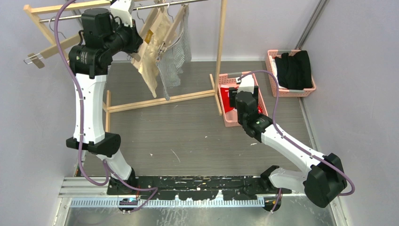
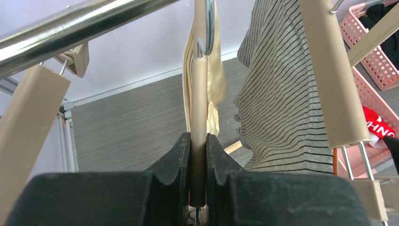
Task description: Remove the underwear clipped to the hanger
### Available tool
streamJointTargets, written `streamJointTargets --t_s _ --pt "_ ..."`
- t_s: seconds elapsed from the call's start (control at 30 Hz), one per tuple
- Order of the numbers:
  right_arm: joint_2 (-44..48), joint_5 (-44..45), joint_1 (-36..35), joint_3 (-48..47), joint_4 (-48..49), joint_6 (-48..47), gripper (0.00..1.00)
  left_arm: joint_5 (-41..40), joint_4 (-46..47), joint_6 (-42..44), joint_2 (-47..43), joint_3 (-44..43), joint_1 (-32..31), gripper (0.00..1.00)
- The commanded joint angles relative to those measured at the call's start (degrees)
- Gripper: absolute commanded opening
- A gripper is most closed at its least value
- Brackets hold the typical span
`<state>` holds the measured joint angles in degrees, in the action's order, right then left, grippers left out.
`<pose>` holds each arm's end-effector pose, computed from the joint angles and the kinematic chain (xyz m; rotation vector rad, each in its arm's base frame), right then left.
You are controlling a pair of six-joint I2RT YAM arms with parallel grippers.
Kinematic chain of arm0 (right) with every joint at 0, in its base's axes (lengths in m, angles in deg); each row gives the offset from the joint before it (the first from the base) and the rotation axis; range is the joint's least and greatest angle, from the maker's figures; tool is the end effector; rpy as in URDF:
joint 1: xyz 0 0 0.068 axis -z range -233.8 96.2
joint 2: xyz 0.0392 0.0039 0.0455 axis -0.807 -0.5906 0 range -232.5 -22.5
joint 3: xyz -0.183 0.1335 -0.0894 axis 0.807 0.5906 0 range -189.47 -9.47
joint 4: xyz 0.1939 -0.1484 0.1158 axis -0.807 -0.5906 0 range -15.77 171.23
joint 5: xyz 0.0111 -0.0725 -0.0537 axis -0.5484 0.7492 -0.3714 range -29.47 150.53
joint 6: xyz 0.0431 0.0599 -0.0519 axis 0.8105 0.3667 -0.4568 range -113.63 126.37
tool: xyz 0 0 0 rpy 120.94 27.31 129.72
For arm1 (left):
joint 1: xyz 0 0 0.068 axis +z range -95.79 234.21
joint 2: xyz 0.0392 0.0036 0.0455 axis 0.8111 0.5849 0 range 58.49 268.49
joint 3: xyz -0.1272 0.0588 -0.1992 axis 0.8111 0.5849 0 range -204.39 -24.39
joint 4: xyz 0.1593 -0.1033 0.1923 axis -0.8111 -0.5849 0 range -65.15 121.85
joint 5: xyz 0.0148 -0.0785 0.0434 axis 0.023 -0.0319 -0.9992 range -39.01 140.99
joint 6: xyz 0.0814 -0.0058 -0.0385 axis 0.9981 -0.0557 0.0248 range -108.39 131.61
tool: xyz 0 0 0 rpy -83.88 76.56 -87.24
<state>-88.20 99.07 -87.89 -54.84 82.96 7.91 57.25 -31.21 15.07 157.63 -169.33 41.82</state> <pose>0.2874 0.1339 0.2505 -0.0692 1.8260 -0.2004 0.3288 -0.0812 0.5226 0.3330 1.8456 -0.2096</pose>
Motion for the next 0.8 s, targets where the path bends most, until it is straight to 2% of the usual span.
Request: streamJointTargets --t_s 0.0,0.3,0.47,0.57,0.77 --pt "-0.32 1.36 -0.43 -0.54 3.27 -0.58 0.71 -1.13 7.02 0.45 -2.32 1.36 -0.2 0.05" --pt "-1.47 0.83 -0.48 -0.66 2.94 -0.83 0.71 -2.59 24.58 -0.17 -12.13 16.7 -0.31 0.01" --pt "-2.49 0.17 -0.54 -1.13 2.75 -0.88 0.71 -4.73 29.26 1.17 -14.82 19.94 -0.32 0.02" --pt "-2.89 -0.13 -0.63 -0.97 3.0 -0.74 0.71 -4.8 34.53 1.37 -17.38 24.77 -0.33 0.02" --pt "-2.74 0.04 -0.63 -0.85 2.91 -0.77 0.71 -5.04 35.02 1.57 -20.31 29.85 -0.31 0.02"
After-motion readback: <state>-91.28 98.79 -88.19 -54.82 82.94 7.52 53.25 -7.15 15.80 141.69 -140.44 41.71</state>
